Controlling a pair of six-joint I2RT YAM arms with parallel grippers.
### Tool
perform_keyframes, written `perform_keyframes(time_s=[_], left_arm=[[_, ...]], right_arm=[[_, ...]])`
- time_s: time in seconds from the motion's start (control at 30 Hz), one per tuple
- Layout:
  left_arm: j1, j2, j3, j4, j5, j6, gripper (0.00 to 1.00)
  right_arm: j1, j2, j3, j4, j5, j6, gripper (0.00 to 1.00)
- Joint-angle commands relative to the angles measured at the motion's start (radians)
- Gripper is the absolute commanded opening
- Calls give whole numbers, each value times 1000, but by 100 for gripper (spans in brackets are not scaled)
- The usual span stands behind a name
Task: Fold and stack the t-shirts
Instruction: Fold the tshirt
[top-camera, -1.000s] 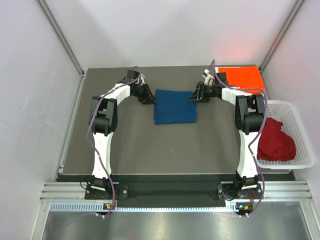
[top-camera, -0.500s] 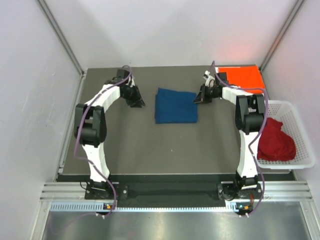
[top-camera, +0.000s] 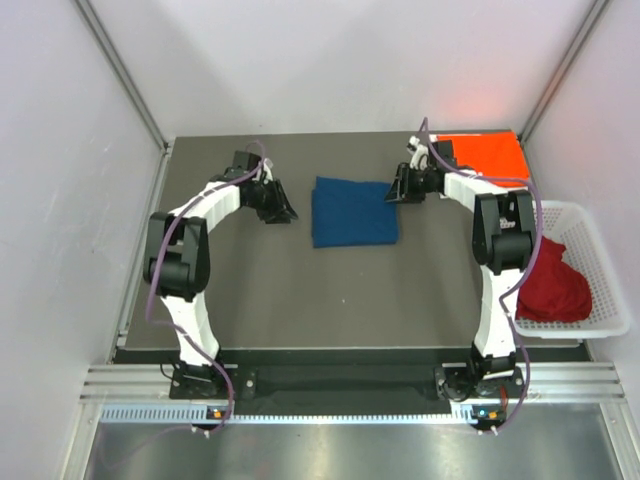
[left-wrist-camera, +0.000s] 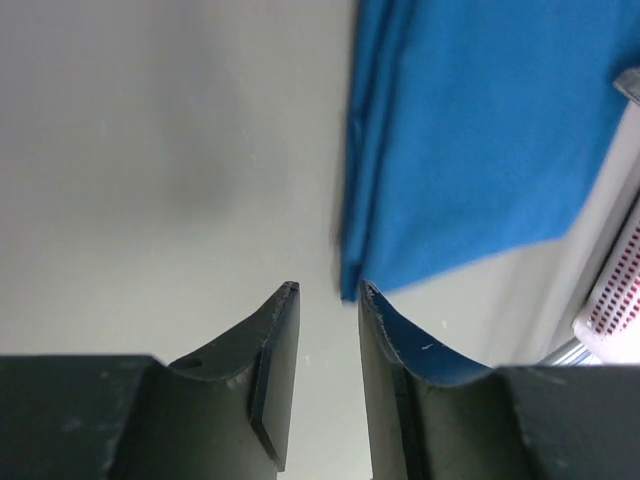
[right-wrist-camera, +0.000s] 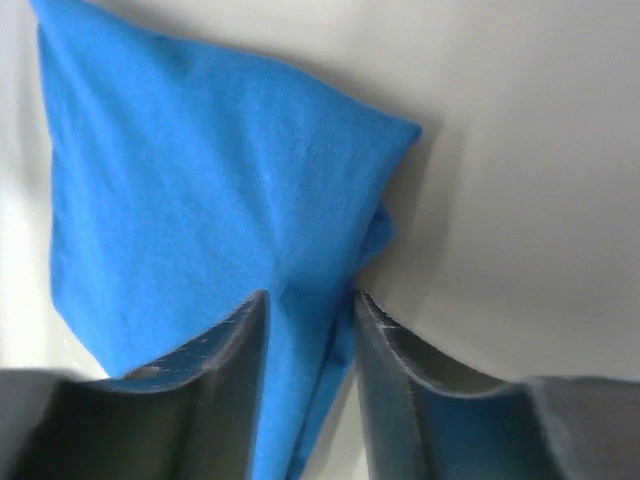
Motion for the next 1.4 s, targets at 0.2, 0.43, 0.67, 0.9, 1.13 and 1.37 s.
perform_keyframes(time_s=[0.2, 0.43, 0.67, 0.9, 1.13, 1.37], left_arm=[[-6, 214, 149, 139, 80, -36, 36], [-15, 283, 195, 164, 96, -50, 36], [-17, 253, 192, 113, 70, -35, 35], [-17, 133, 146, 21, 38, -16, 33], [-20, -75, 10, -31, 22, 27, 33], [-25, -152, -37, -49, 96, 39, 33]], right_arm=[[14, -21, -27, 66, 50, 84, 69], [67, 27, 32, -12, 137, 25, 69], [81, 14, -21, -2, 164, 31, 45], [81, -48, 3, -31, 219, -40, 0], [81, -130, 71, -117, 308, -172, 0], [86, -170, 130, -169, 378, -239, 0]])
